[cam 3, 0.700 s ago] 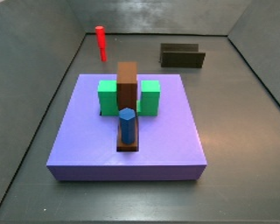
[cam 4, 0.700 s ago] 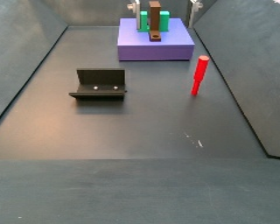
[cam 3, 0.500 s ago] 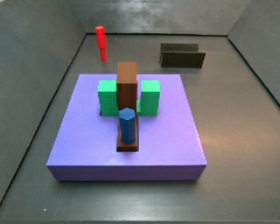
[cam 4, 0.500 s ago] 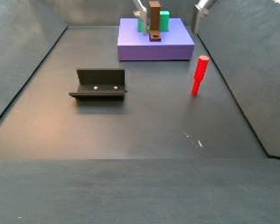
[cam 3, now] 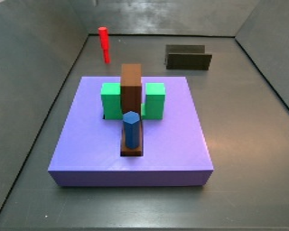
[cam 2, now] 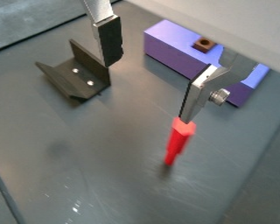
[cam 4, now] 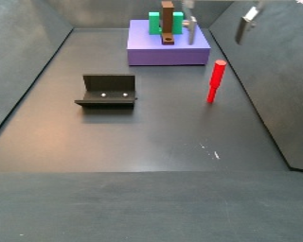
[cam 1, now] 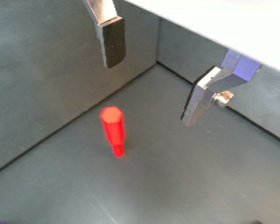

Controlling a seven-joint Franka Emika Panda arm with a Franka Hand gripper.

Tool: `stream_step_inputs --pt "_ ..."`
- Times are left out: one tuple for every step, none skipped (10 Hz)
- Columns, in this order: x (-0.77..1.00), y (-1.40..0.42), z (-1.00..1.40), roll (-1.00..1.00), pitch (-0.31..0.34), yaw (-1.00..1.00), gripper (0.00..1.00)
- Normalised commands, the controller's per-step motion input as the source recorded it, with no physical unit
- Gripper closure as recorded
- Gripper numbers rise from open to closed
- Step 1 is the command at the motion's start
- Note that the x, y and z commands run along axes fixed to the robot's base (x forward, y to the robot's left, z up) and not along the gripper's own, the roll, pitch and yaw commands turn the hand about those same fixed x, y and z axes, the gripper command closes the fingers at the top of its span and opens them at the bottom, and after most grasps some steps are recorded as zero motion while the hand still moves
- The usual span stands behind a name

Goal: Pick up the red object. Move up. Move to above the board. Insert the red object.
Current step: Pick up the red object.

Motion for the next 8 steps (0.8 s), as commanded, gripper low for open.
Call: stream_step_inputs --pt "-0.32 -0.28 -0.24 0.14 -0.080 0.00 0.00" --pt "-0.17 -0.25 -0.34 0.17 -0.046 -0.10 0.00" --pt "-0.21 -0.05 -0.39 0.07 -0.056 -0.16 0.00" --pt "-0.23 -0.02 -0.40 0.06 -0.057 -0.07 0.00" --pt "-0.24 0.00 -0.40 0.08 -0.011 0.00 0.00" --pt "-0.08 0.00 -0.36 0.03 0.000 0.00 0.00" --pt "0.00 -0.02 -0.39 0.00 0.000 -0.03 0.00" --pt "0.00 -0.06 -0.34 0.00 0.000 -0.07 0.00"
